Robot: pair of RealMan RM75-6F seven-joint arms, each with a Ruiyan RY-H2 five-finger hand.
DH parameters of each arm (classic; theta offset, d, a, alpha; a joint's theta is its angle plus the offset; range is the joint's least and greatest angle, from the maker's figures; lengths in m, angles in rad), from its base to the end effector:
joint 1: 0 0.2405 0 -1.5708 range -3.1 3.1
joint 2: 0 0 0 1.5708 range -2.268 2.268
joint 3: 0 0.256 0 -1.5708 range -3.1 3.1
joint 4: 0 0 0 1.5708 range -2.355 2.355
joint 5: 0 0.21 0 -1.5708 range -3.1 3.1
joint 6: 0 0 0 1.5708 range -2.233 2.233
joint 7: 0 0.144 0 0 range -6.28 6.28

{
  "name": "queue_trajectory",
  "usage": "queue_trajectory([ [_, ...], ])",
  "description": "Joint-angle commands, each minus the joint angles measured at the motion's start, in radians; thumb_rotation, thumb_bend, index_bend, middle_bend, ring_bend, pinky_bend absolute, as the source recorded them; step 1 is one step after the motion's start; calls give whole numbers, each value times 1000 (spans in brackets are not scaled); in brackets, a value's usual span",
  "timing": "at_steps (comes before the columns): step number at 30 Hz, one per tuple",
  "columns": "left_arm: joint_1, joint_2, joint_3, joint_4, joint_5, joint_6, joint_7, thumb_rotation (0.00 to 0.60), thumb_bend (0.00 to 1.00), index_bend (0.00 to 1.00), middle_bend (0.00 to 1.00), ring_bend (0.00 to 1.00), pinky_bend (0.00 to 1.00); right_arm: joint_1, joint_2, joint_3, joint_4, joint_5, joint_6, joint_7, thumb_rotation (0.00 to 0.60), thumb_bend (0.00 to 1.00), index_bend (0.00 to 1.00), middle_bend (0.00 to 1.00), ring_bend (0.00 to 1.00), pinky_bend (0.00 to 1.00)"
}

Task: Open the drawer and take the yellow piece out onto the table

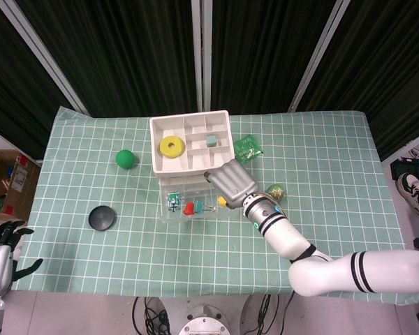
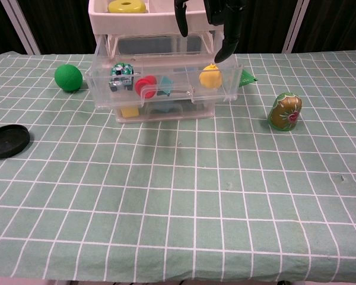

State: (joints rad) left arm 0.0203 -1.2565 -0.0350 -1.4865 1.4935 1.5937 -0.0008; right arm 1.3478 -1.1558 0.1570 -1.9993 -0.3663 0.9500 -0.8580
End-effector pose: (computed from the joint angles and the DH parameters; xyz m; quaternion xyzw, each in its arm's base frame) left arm -0.3353 0.1438 0.1384 -0.5492 -0.3953 -0.3860 0.6270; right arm 0.0139 -0.3471 0.0580 0.8415 -0.2495 0.2657 0.3988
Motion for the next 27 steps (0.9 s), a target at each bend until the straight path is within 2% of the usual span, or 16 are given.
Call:
queue_trajectory([
  [1, -1, 1, -1, -1, -2, -3, 1, 600, 0, 348, 215, 153, 186, 40, -13, -19, 22, 53, 6, -46, 600, 13, 361, 938, 1000, 1000],
  [10, -4, 2, -8, -14, -8, -7, 11, 600, 0, 348, 215, 153, 186, 186, 21, -33, 26, 259, -32, -162, 600, 0, 363, 938, 1000, 1000],
  [15, -4, -4, -11, -12, -12, -8, 9, 600, 0, 347, 215, 153, 186, 257, 15, -61, 28, 351, -43, -220, 600, 0, 364, 939, 1000, 1000],
  [27, -6, -9, -13, 2, -12, -12, -5, 600, 0, 347, 215, 153, 186, 295, -40, -117, 58, 375, -36, -226, 600, 0, 365, 939, 1000, 1000],
])
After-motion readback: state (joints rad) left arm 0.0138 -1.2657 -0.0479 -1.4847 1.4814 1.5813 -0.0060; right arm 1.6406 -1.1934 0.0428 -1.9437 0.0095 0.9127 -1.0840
